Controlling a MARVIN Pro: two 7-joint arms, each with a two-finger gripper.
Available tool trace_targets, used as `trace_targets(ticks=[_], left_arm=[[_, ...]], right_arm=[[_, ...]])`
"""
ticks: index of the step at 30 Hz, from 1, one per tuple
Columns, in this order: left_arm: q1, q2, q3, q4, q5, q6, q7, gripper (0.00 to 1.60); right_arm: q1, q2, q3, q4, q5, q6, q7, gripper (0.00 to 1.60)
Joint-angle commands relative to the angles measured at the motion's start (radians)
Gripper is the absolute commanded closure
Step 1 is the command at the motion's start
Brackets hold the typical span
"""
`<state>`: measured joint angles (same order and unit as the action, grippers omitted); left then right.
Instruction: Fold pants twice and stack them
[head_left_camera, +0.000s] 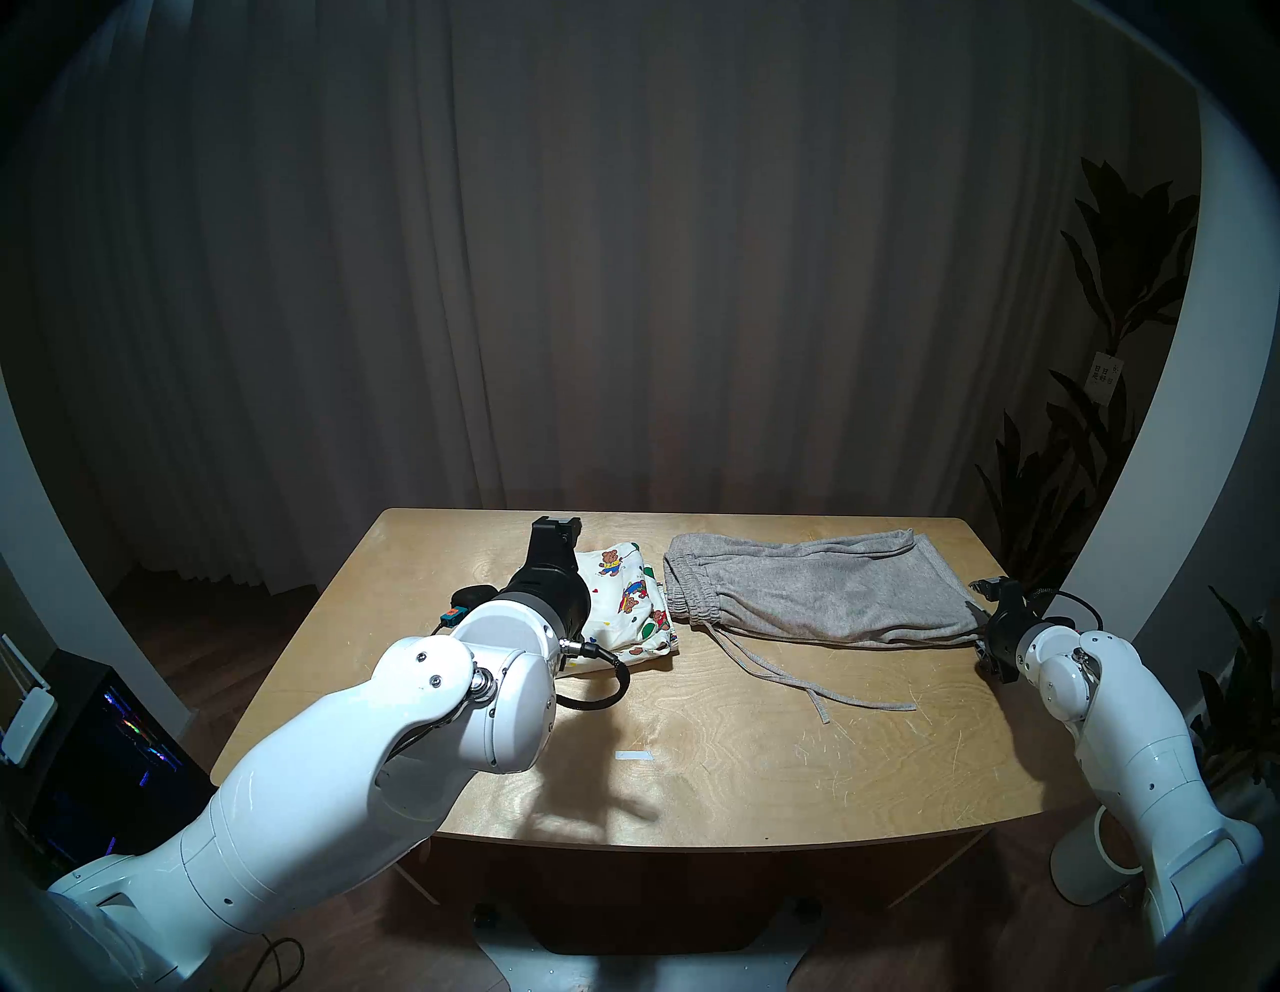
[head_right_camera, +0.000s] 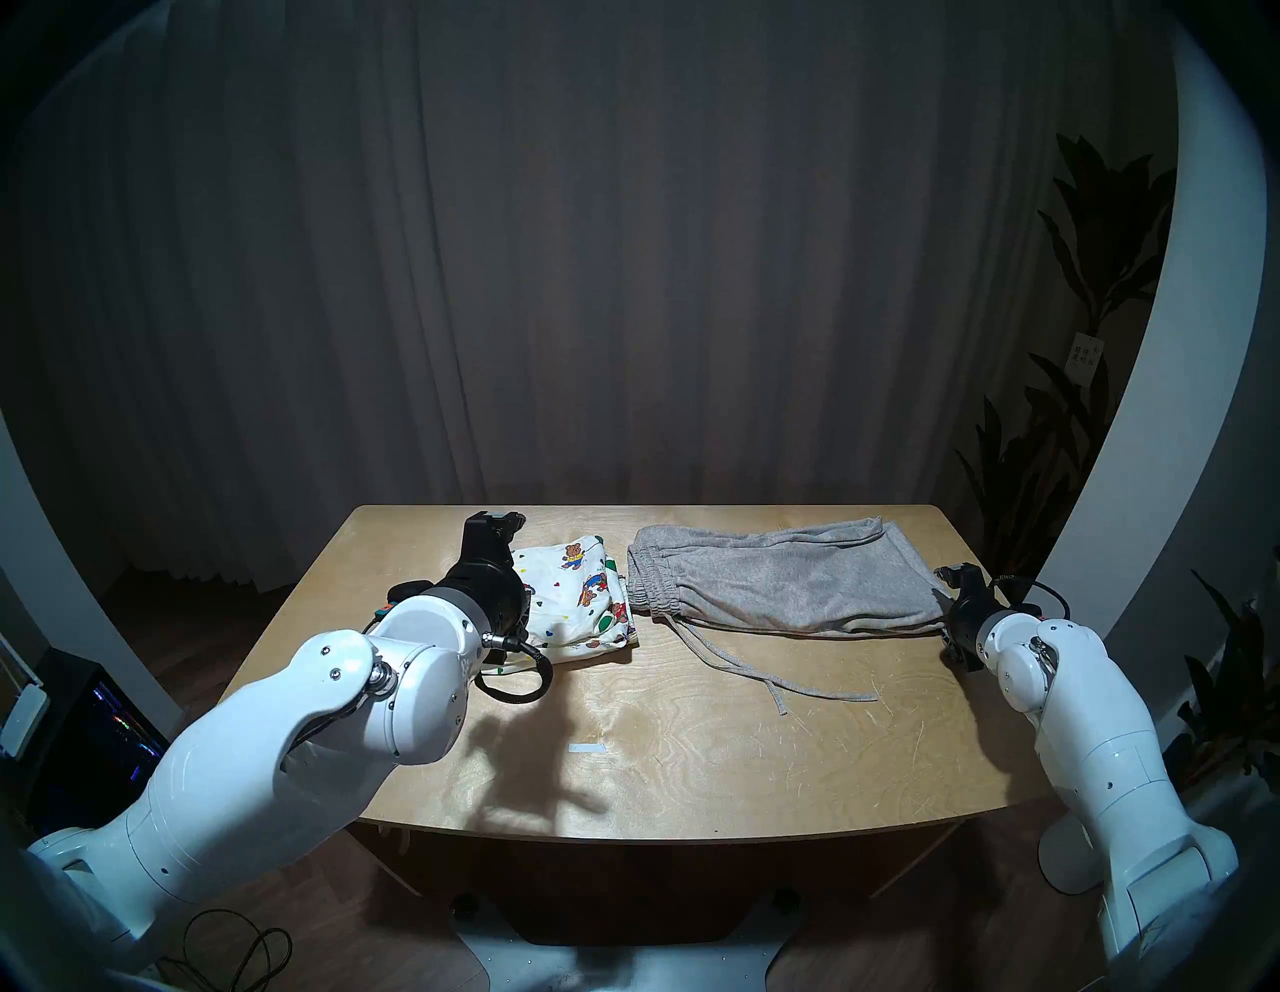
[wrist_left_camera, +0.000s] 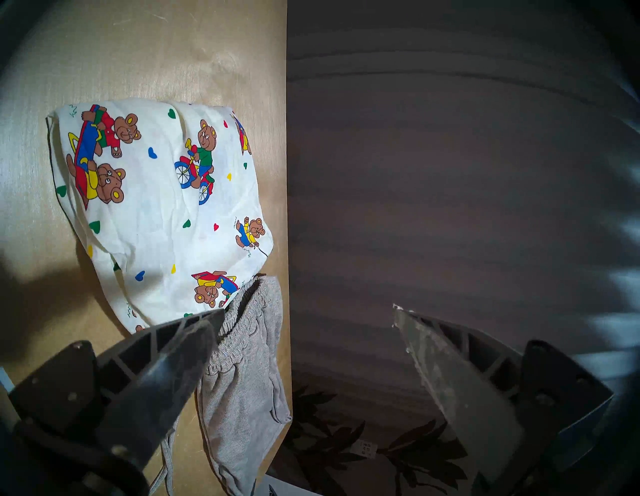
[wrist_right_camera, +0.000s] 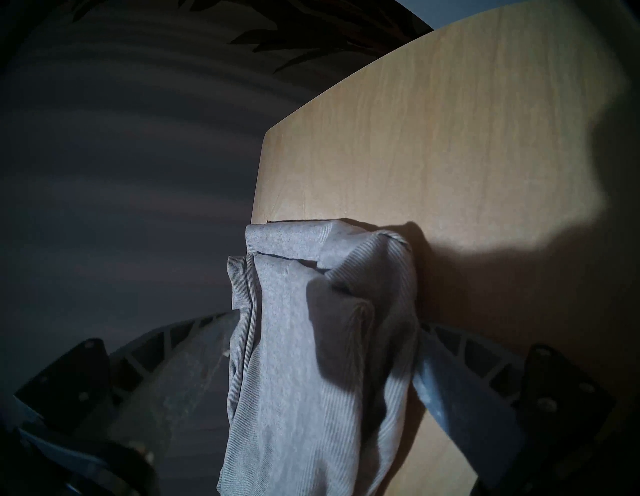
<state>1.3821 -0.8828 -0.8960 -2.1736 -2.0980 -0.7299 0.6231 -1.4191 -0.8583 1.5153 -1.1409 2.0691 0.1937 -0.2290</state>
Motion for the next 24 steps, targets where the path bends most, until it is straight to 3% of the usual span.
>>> trace_targets(ticks=[1, 9, 20, 24], left_arm=[[0.007, 0.017, -0.013, -0.029, 0.014, -0.013, -0.016, 0.00], [0.020, 0.031, -0.019, -0.032, 0.013, -0.023, -0.020, 0.00], [0.027, 0.041, -0.022, -0.036, 0.008, -0.029, -0.025, 0.00], [0.025, 0.043, -0.024, -0.034, 0.003, -0.024, -0.026, 0.00]], right_arm=[[0.027, -0.040, -0.046, 0.032, -0.031, -0.001, 0.025, 0.00], [0.051, -0.061, -0.107, 0.081, -0.125, -0.032, 0.125, 0.00], [0.100, -0.089, -0.137, 0.147, -0.161, -0.067, 0.183, 0.01], [0.112, -0.091, -0.145, 0.164, -0.168, -0.068, 0.192, 0.28]])
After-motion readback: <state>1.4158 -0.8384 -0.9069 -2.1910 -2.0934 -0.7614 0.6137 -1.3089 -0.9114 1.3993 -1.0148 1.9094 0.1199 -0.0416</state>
